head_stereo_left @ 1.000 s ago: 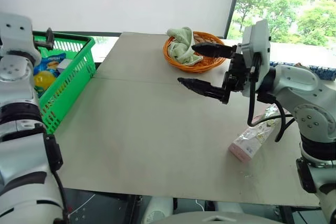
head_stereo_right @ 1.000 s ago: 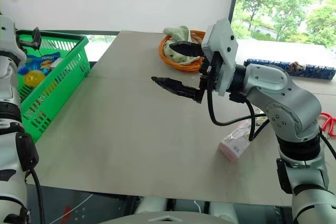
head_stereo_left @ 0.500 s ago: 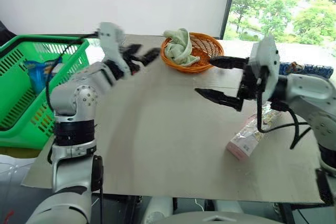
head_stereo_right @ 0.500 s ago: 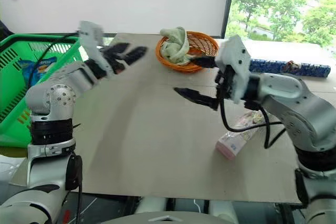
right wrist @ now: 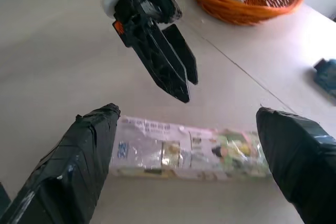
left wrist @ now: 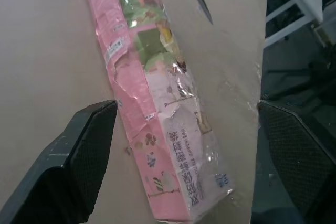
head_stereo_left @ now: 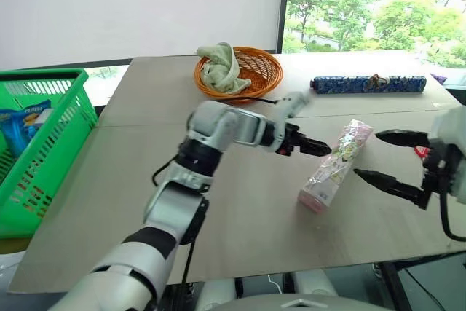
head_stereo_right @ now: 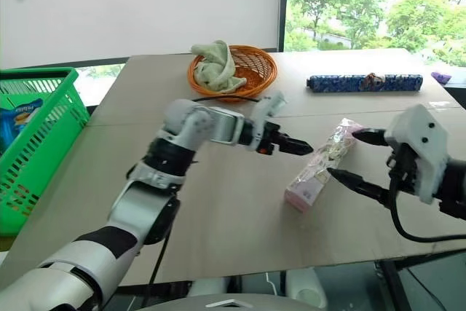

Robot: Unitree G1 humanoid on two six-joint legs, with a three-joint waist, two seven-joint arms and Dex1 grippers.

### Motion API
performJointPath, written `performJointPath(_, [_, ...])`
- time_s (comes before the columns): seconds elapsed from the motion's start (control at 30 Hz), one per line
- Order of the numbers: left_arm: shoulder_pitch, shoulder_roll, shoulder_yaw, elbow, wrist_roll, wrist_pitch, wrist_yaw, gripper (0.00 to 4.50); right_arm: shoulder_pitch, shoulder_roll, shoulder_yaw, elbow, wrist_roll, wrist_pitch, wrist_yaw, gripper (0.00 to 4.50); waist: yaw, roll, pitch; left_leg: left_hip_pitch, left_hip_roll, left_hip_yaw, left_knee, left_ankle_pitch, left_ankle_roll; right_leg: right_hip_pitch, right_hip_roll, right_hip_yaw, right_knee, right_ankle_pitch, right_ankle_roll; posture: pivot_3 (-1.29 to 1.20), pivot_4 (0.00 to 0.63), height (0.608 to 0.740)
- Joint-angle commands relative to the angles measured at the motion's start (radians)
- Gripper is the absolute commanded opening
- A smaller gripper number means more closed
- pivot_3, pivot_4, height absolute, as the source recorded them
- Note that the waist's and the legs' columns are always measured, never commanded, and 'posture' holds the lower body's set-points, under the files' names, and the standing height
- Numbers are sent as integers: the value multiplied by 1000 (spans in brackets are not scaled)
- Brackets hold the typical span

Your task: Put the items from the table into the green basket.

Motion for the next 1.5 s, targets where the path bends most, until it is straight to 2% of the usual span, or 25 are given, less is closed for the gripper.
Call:
performJointPath(0.03, [-70, -53, -41, 83, 105, -111, -24, 4410, 36, 24, -112, -64, 65, 13, -44, 4500, -22, 0, 0, 0, 0, 1, 0, -1, -1, -1, 0, 1, 0, 0, 0, -372, 26, 740])
performJointPath(0.2, [-92, -143, -103, 184, 217, -187, -53, 4410, 157, 42, -235, -114, 150, 26, -44, 4500, -62, 2, 0, 0, 1, 3, 0, -4, -3, -1, -2, 2, -1, 0, 1, -390, 15, 740])
performJointPath(0.3, [-87, -195, -154, 247, 296, -232, -57, 4410, 266, 45, -311, -124, 136, 24, -9, 4500, -74, 2, 0, 0, 1, 3, 0, -5, -1, -1, -3, 3, -3, -1, 1, -392, 10, 740])
performJointPath(0.5, [-61, -267, -277, 406, 517, -462, -24, 4410, 333, 40, -323, -119, 110, -28, -3, 4500, -95, 3, -1, 1, 0, 3, -1, -7, 0, 2, -11, 1, -9, -1, 3, -405, 8, 740])
performJointPath(0.6, [-38, -272, -329, 441, 601, -566, -12, 4410, 343, 40, -325, -131, 121, -40, -14, 4500, -107, 2, -2, 1, 0, 2, -1, -7, 0, 5, -15, -1, -13, -1, 3, -422, 12, 740])
performJointPath(0.63, [-33, -271, -331, 441, 614, -581, -13, 4177, 346, 40, -328, -134, 128, -43, -17, 4500, -108, 2, -2, 1, 0, 1, -1, -7, 1, 5, -16, -2, -14, -1, 3, -420, 12, 740])
performJointPath(0.67, [-25, -265, -336, 427, 621, -579, -26, 4177, 349, 40, -334, -136, 131, -45, -17, 4500, -114, 3, -2, 1, 0, 1, -1, -7, 1, 5, -17, -2, -14, -1, 3, -420, 12, 740])
performJointPath(0.77, [3, -237, -339, 374, 656, -589, -46, 3088, 363, 43, -330, -136, 121, -63, -13, 4500, -122, 4, -4, 0, 0, 1, -1, -8, 2, 7, -25, -10, -17, -1, 3, -408, 8, 740])
performJointPath(0.87, [28, -194, -302, 273, 667, -573, -68, 2179, 358, 41, -299, -130, 112, -85, -22, 4500, -121, 5, -6, 1, -1, 1, -1, -9, 3, 9, -27, -15, -18, -1, 3, -396, 3, 740])
performJointPath(0.97, [50, -133, -235, 126, 646, -508, -100, 2179, 341, 35, -266, -123, 115, -107, -31, 4500, -121, 7, -6, 0, -2, -1, -1, -9, 3, 9, -30, -19, -18, -1, 3, -359, 1, 740])
performJointPath(1.07, [69, -42, -111, -59, 554, -383, -170, 2179, 280, 16, -183, -92, 113, -138, -48, 4500, -125, 10, -6, 0, -2, -1, -4, -9, 3, 8, -29, -20, -17, 0, 4, -324, 0, 740])
performJointPath(1.23, [156, 168, 13, -315, 494, -339, -227, 2179, 124, -9, 40, -40, 82, -189, -80, 4500, -110, 14, -8, 0, -2, -4, -7, -9, 3, 4, -21, -19, -16, 0, 4, -206, 0, 740])
performJointPath(1.33, [206, 258, 51, -414, 473, -319, -243, 2179, 46, -18, 142, -4, 58, -210, -71, 4500, -77, 14, -8, 0, -1, -5, -7, -7, 5, 3, -15, -17, -15, 0, 4, -136, 0, 740])
performJointPath(1.4, [242, 317, 67, -461, 469, -303, -244, 2179, -14, -21, 213, 35, 41, -227, -53, 4500, -36, 13, -8, -1, -2, -5, -7, -6, 8, 3, -14, -17, -15, 0, 4, -102, 0, 740])
performJointPath(1.43, [264, 336, 102, -494, 415, -240, -270, 2179, -44, -23, 256, 61, 17, -242, -39, 4500, -14, 13, -7, -1, -2, -5, -6, -6, 8, 3, -14, -17, -15, 0, 4, -87, 0, 740])
performJointPath(1.5, [280, 311, 180, -563, 285, -97, -302, 2698, -92, -21, 317, 101, -18, -262, -22, 4500, 24, 12, -7, -1, -2, -4, -5, -6, 8, 3, -15, -17, -15, 0, 4, -60, 0, 740])
